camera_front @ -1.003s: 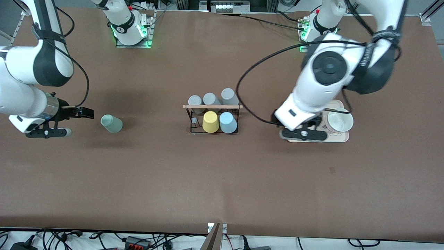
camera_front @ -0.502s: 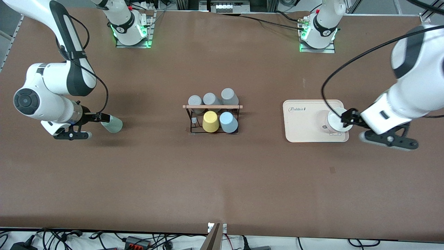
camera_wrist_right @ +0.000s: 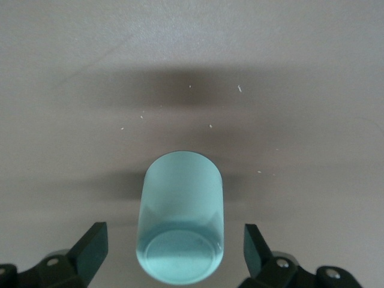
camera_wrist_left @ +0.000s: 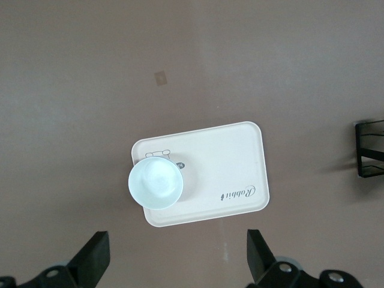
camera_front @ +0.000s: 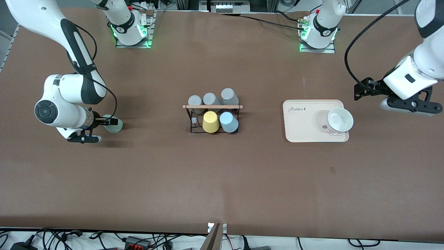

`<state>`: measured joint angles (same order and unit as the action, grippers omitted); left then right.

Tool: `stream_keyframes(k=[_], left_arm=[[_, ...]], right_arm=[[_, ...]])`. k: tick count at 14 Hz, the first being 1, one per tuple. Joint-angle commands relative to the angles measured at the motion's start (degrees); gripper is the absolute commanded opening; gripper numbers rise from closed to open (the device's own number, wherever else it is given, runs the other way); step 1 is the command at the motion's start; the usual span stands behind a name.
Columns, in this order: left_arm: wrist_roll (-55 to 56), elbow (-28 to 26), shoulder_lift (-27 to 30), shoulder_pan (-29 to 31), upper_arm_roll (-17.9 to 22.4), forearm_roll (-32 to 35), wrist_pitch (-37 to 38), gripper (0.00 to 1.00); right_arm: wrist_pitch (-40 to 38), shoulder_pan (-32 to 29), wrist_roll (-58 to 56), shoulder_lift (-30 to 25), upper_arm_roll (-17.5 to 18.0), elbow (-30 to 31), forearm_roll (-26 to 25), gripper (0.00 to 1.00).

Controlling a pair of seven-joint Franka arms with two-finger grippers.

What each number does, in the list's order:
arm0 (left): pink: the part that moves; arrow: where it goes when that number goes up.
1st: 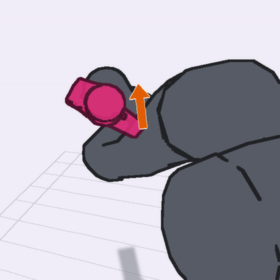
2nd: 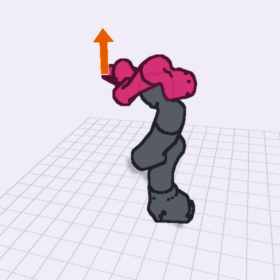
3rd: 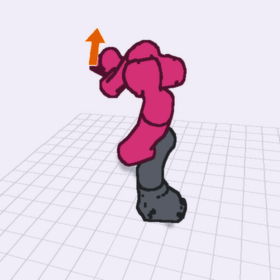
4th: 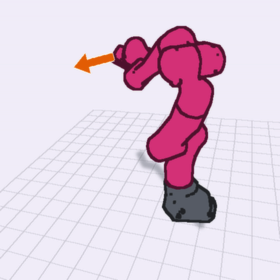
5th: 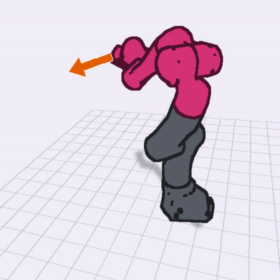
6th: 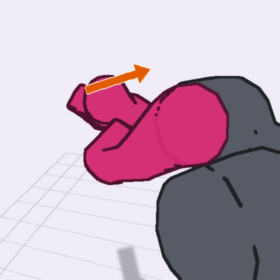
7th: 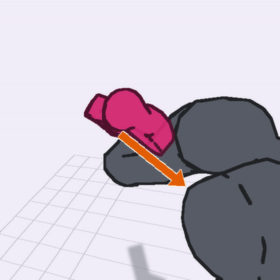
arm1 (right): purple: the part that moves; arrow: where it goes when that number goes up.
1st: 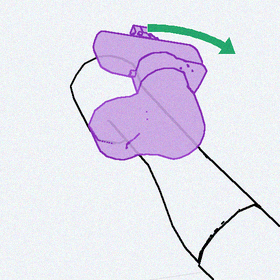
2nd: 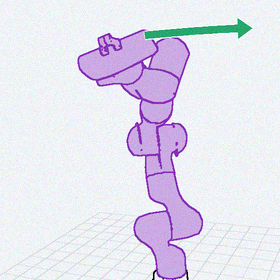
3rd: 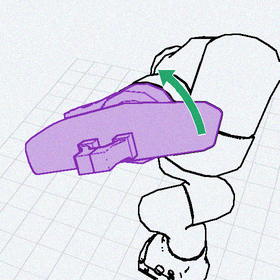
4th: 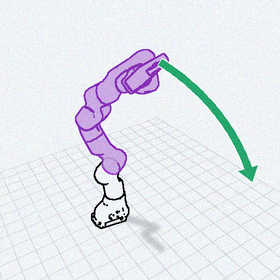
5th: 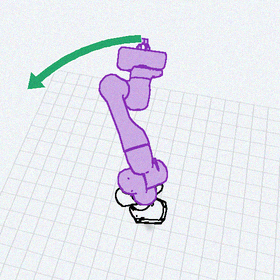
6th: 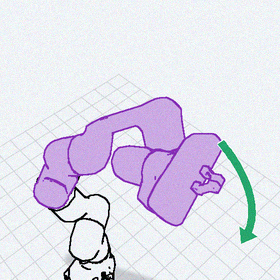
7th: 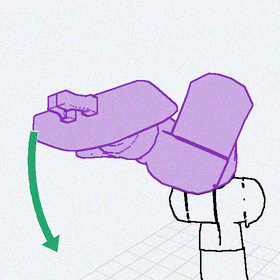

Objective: Hang scattered cups on rack with three cups
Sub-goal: 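Withdraw the left gripper while the right gripper grasps the green cup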

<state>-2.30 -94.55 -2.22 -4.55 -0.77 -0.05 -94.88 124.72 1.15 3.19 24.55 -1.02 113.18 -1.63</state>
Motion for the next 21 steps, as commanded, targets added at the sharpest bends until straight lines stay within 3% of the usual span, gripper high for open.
stream_keyframes(k=[1, 6, 8, 11, 13, 15, 18, 21], left_arm=[[-0.43, -6.09, 4.85, -1.08, 1.65, -0.48, -2.77, 1.0], [-0.87, -5.65, 6.17, 1.81, 0.42, 0.31, -2.06, 1.0], [-0.87, -5.56, 6.17, 3.93, -1.95, 0.31, -1.97, 1.0], [-0.43, -4.43, 5.65, 3.5, -2.3, 0.31, -1.71, 1.0], [-0.34, -3.37, 5.3, 3.06, -2.39, 0.4, -1.01, 1.0], [-0.34, -2.84, 5.12, 3.06, -3.44, 0.4, -0.13, 1.0], [-0.16, -2.66, 5.03, 3.41, -3.27, 0.31, 0.49, 1.0], [-0.16, -2.57, 5.03, 3.32, -3.45, 0.4, 0.49, 1.0]], right_arm=[[0.88, 0.16, 1.2, -0.64, 0.06, 1.43, 0.14, 1.0], [0.62, 0.08, 1.12, -0.55, 0.06, 2.05, 0.14, 1.0], [0.44, 0.08, 1.12, -0.29, 0.06, 2.05, 0.14, 1.0], [0.18, -0.19, 0.42, -0.2, 0.06, 2.05, 0.14, 0.44], [-1.57, -0.1, 0.24, -0.9, 0.06, 1.17, 0.14, 0.22], [-4.64, 0.08, 0.24, -2.22, 0.06, -2.06, 0.05, 0.18], [-17.27, 1.82, 2.16, -1.61, 0.06, -15.13, 0.57, 0.18], [-22.31, 3.24, 6.55, -0.47, 0.06, -24.74, 6.54, 0.18]])
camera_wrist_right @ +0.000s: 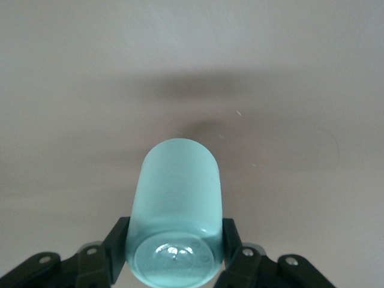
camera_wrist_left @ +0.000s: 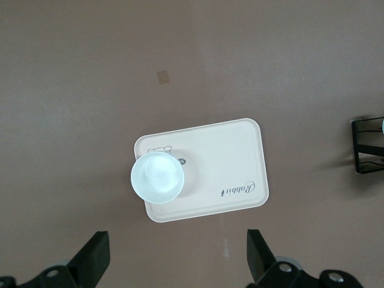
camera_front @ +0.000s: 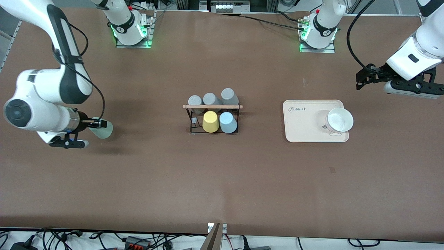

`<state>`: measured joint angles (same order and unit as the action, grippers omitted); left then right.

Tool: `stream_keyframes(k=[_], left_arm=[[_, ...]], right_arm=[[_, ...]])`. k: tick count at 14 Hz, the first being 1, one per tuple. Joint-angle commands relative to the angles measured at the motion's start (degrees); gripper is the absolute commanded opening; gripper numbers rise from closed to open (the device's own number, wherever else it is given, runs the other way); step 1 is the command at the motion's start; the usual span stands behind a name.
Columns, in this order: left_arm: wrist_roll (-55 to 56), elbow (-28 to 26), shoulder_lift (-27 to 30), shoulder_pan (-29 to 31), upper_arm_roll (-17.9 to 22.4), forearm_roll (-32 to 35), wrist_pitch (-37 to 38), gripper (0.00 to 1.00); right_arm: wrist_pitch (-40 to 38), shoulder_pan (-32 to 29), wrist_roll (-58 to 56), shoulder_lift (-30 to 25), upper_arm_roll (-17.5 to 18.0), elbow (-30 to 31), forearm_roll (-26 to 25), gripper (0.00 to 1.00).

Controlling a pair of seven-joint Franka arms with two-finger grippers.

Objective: Hang scattered cups on rack with three cups
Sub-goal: 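Withdraw the left gripper while the right gripper grasps the green cup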

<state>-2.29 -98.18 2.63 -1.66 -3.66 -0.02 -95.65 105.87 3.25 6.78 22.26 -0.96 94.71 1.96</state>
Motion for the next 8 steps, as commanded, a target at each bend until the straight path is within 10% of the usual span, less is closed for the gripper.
stream_keyframes(k=[1, 8], left_arm=[[-0.17, 1.15, 0.09, 0.42, -0.47, 0.28, 1.26, 1.0], [-0.17, 1.94, -0.43, 0.51, -0.47, 0.37, 1.78, 1.0]], right_arm=[[-3.83, 2.19, 3.76, 2.08, -0.01, -7.69, 3.83, 0.19], [-3.48, 12.03, 17.22, 4.19, -0.01, -12.97, 3.93, 0.18]])
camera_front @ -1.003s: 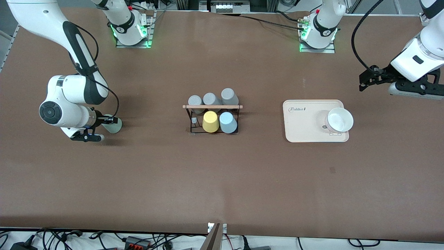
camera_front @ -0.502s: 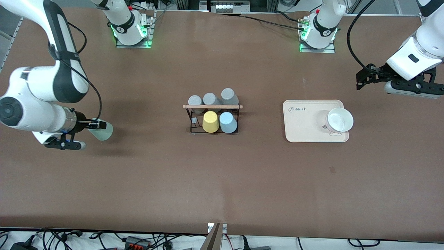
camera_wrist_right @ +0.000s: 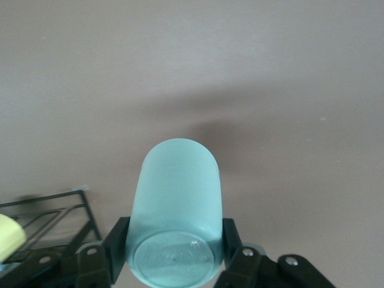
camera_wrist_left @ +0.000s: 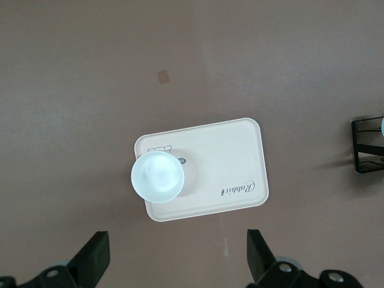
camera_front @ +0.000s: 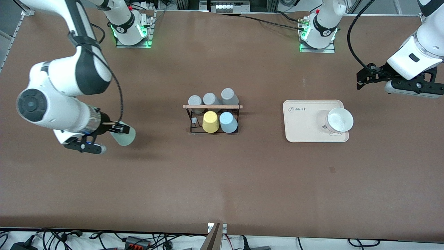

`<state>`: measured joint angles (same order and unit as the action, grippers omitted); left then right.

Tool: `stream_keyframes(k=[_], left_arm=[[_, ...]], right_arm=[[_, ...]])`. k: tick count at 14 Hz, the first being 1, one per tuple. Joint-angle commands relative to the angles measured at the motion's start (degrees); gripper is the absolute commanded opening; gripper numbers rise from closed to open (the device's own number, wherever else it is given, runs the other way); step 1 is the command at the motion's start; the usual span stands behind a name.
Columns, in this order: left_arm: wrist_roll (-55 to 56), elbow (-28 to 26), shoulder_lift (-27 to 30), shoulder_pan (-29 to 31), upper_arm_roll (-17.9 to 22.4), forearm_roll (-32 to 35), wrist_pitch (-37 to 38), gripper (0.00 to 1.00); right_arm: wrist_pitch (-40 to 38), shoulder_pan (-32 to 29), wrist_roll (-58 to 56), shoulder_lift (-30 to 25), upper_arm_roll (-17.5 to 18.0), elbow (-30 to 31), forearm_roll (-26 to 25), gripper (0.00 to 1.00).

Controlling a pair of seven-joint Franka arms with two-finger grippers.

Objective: Hang scattered cups on rack with three cups
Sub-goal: 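Carry the green cup with the right gripper to the rack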

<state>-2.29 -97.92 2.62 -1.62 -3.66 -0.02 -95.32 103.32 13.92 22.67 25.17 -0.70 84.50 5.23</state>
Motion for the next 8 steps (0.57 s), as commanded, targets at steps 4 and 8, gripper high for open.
stream_keyframes(k=[4, 8], left_arm=[[-0.26, 1.68, -0.43, 0.48, -0.47, 0.28, 1.54, 1.0], [-0.35, 1.68, -0.43, 0.48, -0.47, 0.28, 1.54, 1.0]], right_arm=[[-0.93, 6.81, 1.24, 1.28, 0.52, -4.69, -0.04, 0.18], [-0.66, 11.11, -1.91, 4.17, 0.61, -9.87, 0.22, 0.19]])
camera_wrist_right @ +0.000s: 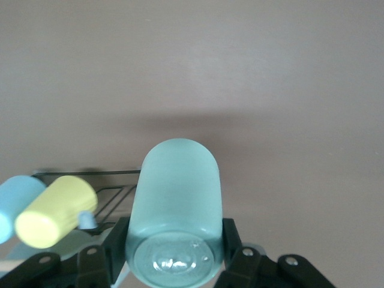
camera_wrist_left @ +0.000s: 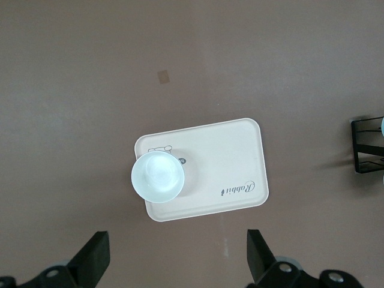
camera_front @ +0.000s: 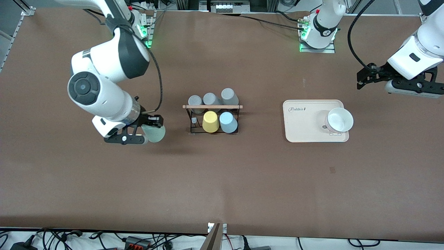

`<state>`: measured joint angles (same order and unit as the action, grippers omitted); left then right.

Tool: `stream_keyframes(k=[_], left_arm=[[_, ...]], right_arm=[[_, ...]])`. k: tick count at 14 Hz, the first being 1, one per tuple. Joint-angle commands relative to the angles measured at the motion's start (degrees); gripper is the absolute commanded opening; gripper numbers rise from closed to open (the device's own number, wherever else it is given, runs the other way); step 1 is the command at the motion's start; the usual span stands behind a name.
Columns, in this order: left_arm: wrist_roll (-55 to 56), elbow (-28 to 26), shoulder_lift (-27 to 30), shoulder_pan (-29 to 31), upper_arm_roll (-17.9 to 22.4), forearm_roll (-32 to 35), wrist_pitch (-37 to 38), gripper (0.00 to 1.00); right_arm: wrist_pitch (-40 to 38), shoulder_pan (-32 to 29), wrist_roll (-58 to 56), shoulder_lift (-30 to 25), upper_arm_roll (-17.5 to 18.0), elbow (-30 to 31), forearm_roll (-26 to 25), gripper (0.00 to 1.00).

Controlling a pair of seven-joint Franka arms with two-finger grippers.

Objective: Hang scattered cups on rack with three cups
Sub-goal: 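Carry the green cup with the right gripper to the rack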

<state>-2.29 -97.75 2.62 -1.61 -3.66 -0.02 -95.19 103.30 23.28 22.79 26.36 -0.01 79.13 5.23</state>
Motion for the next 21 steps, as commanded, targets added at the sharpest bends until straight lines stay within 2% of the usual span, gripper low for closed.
stream_keyframes(k=[1, 7, 11, 15, 21], left_arm=[[-0.35, 1.51, -0.43, 0.47, -0.47, 0.37, 1.41, 1.0], [-0.43, 1.51, -0.43, 0.47, -0.47, 0.28, 1.41, 1.0], [-0.43, 1.51, -0.43, 0.47, -0.47, 0.28, 1.41, 1.0], [-0.43, 1.51, -0.43, 0.47, -0.47, 0.28, 1.41, 1.0], [-0.61, 1.51, -0.34, 0.47, -0.47, 0.28, 1.41, 1.0]], right_arm=[[-0.73, 3.33, -3.18, 3.95, -0.16, -5.38, 0.04, 0.19], [-0.46, 9.58, -3.98, 7.39, -0.25, -7.41, -2.41, 0.19], [-0.82, 10.11, -5.92, 8.62, -0.07, -7.41, -3.21, 0.19], [-0.99, 10.64, -6.01, 9.5, 0.01, -7.32, -1.2, 0.19], [-4.05, 10.73, -6.71, 9.94, 0.19, -8.02, -1.19, 0.19]])
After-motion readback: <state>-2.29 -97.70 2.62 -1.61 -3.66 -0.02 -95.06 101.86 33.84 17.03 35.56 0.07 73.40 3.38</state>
